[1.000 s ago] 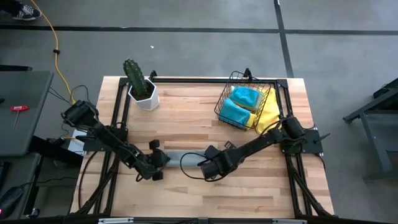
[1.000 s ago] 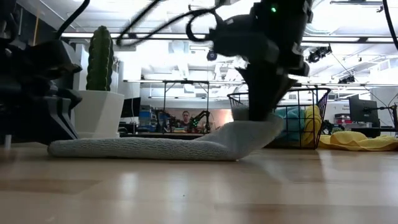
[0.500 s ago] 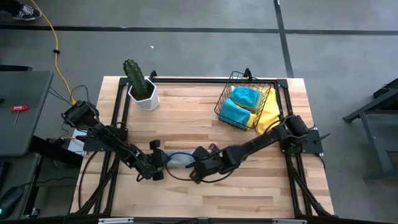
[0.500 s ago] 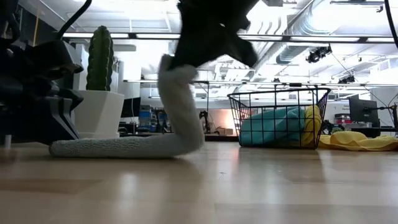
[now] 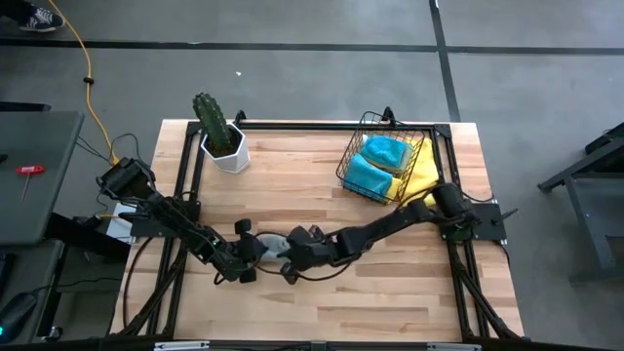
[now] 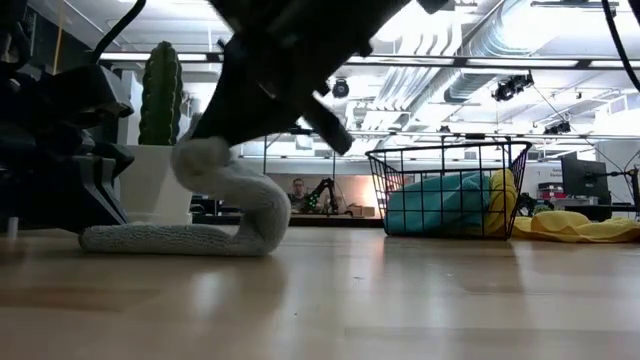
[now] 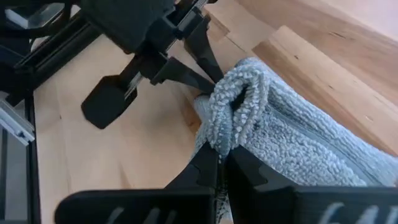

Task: Fold microfiber towels
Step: Fold the gray microfiber towel

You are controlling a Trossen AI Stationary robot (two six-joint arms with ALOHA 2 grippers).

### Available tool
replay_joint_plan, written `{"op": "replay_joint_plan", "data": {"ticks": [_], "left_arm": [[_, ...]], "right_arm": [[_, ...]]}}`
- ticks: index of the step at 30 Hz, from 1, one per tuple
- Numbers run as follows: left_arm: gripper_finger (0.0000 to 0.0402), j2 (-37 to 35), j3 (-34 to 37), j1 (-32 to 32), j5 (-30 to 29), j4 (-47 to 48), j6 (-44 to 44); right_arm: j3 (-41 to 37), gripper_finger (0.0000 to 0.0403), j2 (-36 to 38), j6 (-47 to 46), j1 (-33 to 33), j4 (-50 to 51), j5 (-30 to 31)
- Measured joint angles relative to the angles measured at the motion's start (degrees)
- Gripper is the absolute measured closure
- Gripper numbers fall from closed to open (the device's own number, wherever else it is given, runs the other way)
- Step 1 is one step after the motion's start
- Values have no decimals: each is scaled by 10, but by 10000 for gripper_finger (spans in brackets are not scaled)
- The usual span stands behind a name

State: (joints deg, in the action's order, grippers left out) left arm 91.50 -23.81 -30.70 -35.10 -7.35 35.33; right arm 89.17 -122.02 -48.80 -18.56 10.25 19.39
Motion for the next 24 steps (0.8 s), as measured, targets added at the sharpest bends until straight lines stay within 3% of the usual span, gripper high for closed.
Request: {"op": "replay_joint_plan", "data": {"ticks": [11, 24], "left_arm": [[401, 1, 1, -2, -8, -4, 0], [401, 2, 2, -2, -12, -11, -9]], "right_arm": [[0, 403, -35, 9, 26, -114, -7], [0, 391, -53, -23, 29, -123, -7]]}}
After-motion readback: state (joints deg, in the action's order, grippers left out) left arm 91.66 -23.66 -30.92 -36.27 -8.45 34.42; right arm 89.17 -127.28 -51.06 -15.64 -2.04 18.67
